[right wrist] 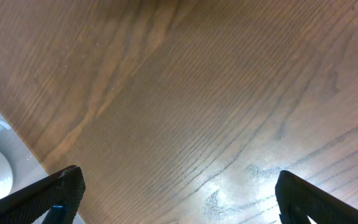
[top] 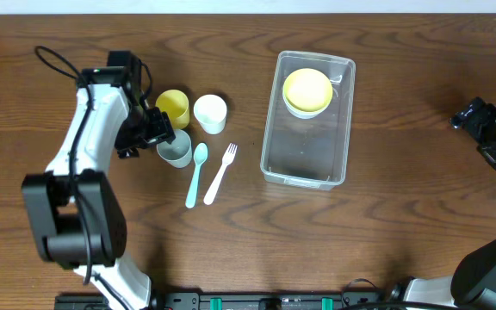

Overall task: Pack container
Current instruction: 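Reach left gripper to the grey cup and grasp it, then carry the grey cup with left gripper into the container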

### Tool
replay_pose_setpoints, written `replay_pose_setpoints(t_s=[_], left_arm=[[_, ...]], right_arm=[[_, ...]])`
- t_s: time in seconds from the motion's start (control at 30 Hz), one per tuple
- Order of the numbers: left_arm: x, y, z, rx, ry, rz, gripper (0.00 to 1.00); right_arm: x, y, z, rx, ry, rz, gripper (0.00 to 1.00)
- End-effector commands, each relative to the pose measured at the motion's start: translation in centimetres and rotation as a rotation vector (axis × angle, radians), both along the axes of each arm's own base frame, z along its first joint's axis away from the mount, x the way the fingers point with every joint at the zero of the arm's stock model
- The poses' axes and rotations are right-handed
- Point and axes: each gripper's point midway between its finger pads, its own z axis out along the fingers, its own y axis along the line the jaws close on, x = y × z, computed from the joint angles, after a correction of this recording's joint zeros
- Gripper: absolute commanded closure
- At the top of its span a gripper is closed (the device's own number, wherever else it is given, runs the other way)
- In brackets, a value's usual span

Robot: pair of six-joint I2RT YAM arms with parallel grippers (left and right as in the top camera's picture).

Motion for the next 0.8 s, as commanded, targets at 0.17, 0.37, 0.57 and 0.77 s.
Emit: replay_pose_setpoints(t_s=[0.17,0.37,0.57,0.77], left_arm=[[-0.8,0.2,-3.5,0.009,0.114,-0.028,0.81],[-2.1,0.1,-0.6,0.007,0.120,-0.019,0.94],[-2.7,-2.2,8.1,-0.051,-0.039,-0.031,0.94],[-2.0,-10.9,17.5,-0.119,-0.391,-0.315,0.94]], right_arm=[[-0.1,-0.1,-0.2,0.004,0.006,-0.018,0.01],[-0.1,-0.1,-0.2,0.005,0.006,-0.017,0.01],[-0.1,-0.1,-0.2,0.004,0.006,-0.017,0.01],[-0.1,-0.1,-0.2,0.004,0.006,-0.018,0.01]])
